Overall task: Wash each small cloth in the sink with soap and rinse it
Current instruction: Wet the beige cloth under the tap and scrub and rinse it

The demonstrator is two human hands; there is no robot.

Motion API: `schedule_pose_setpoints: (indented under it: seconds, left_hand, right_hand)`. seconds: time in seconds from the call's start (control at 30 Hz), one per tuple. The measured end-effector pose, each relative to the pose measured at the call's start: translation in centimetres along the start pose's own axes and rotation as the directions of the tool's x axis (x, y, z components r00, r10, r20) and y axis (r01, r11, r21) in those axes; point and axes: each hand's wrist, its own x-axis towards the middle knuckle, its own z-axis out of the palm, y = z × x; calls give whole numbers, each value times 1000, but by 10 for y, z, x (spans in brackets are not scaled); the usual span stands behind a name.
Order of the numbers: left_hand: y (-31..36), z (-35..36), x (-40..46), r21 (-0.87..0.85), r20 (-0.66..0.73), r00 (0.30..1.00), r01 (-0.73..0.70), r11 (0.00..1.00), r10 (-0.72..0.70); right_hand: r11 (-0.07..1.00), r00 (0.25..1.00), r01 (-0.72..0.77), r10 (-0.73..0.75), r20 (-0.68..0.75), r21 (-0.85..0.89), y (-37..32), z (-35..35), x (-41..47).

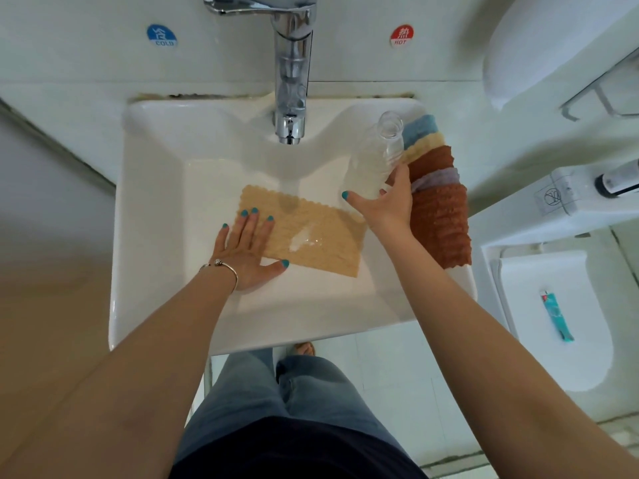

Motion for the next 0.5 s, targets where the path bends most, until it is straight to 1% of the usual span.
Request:
schedule_pose_setpoints:
  seconds: [0.1,0.23,0.33,0.4,0.5]
  left_hand:
    - [-1,0,0,4,-1,1000,0,1000,0]
    - [-1,0,0,-3,14,1000,-12,1000,12]
    - [-2,0,-1,-13,18,1000,-25,1000,25]
    - [-3,1,-1,-15,17,999,-34,999,34]
    - [-4,4,-2,-15,-2,999,-47,999,47]
  right_hand:
    - [1000,1000,-20,20,-23,-6,0,-4,-11]
    - [992,993,-99,103,-51,74,-1,-12,-39]
    - [990,990,-131,134,-43,58,-2,-12,-64]
    - [992,993,-117,118,-23,54,-9,-11,-80]
    - [994,998,-56,53,31,89,-33,-10,-98]
